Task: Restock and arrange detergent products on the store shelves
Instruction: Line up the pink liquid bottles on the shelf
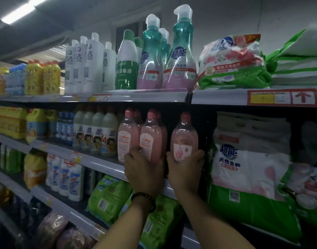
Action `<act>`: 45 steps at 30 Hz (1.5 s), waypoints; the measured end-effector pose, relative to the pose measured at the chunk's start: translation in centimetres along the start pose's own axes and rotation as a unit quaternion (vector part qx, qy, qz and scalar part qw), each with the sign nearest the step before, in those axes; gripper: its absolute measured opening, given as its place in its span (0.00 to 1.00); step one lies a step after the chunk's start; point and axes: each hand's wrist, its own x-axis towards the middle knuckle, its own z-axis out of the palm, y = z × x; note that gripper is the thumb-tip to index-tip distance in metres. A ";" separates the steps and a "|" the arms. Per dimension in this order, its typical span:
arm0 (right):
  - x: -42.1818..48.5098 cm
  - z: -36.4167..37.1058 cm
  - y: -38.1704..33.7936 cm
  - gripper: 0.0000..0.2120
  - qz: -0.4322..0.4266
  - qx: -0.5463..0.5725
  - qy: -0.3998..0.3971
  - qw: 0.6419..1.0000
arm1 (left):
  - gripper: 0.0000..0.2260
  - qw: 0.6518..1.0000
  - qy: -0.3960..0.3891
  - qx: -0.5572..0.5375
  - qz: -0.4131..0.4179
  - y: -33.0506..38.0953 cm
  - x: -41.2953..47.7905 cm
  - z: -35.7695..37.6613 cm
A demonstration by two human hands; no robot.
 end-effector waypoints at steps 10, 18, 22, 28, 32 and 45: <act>0.0 0.0 -0.2 0.43 -0.005 0.013 0.000 1.000 | 0.21 0.983 -0.125 -0.055 0.123 -3.3 2.0 -1.8; -0.1 -0.3 -0.4 0.41 -0.006 0.010 -0.002 1.000 | 0.18 0.969 -0.160 -0.155 0.110 -4.1 2.8 -2.8; -0.3 -0.6 -0.6 0.40 -0.004 0.003 0.002 1.000 | 0.17 0.980 -0.144 -0.122 0.060 -3.5 1.7 -1.9; -0.3 -0.7 -0.8 0.40 -0.001 -0.005 -0.003 1.000 | 0.18 0.982 -0.165 -0.089 0.029 -3.3 2.2 -1.4; -0.4 -0.8 -0.8 0.40 0.003 -0.009 -0.018 1.000 | 0.20 0.942 -0.284 -0.179 -0.006 -4.4 4.0 -2.5; -0.6 -1.5 -1.4 0.39 -0.002 -0.009 -0.049 0.999 | 0.13 0.990 -0.072 -0.068 0.101 -2.9 1.3 -1.9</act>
